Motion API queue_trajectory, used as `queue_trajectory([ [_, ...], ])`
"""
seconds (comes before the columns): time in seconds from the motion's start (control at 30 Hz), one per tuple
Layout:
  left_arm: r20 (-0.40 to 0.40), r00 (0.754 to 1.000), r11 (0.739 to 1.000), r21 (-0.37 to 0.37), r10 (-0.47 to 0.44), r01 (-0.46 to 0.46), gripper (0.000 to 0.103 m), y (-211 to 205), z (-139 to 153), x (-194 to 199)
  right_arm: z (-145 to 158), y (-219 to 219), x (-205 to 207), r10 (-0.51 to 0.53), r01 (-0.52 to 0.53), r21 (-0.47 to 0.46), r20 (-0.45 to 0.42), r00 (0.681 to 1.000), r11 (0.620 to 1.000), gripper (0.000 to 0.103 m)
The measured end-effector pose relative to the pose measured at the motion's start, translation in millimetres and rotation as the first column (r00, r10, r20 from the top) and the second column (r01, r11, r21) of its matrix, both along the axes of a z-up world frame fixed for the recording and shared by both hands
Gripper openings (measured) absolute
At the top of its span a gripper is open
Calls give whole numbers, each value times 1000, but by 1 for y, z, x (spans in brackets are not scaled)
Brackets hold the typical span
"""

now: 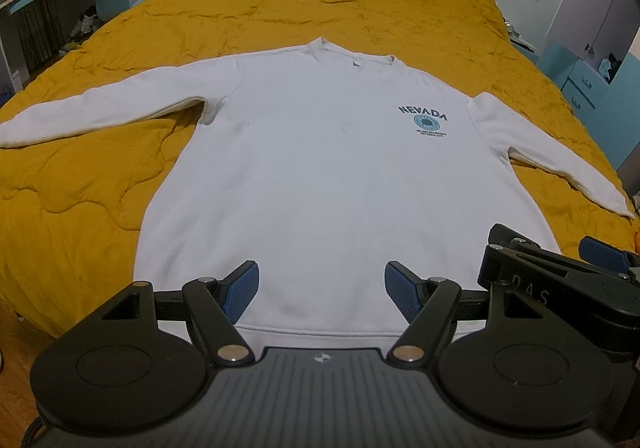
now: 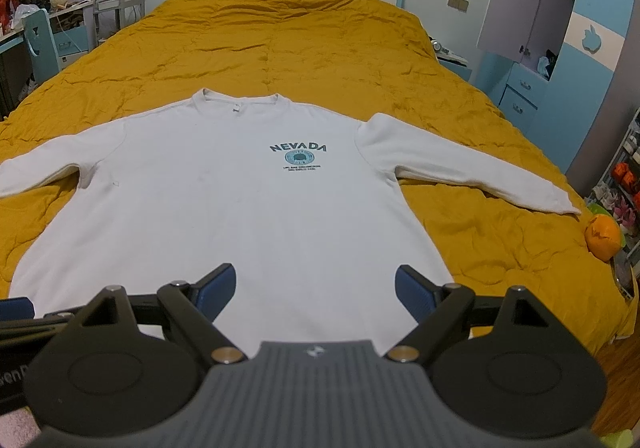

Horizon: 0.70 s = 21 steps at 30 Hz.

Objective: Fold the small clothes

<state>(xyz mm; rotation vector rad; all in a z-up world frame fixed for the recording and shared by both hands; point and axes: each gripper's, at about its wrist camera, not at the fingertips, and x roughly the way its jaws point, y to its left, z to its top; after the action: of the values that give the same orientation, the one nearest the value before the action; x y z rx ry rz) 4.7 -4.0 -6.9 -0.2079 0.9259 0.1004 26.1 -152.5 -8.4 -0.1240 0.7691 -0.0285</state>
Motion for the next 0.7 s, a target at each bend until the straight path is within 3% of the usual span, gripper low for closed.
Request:
queue_trajectory([
  [0.5,-24,1000,1000,-12,-8,8,84,-1,-8,7,-9,-1,8,-13,13,1,-23,1000,1000,83],
  [0.7,31,1000,991,-133,-4,8,84,22,-11,9,-13,-4,17,32,-30,71,-18,999,997,83],
])
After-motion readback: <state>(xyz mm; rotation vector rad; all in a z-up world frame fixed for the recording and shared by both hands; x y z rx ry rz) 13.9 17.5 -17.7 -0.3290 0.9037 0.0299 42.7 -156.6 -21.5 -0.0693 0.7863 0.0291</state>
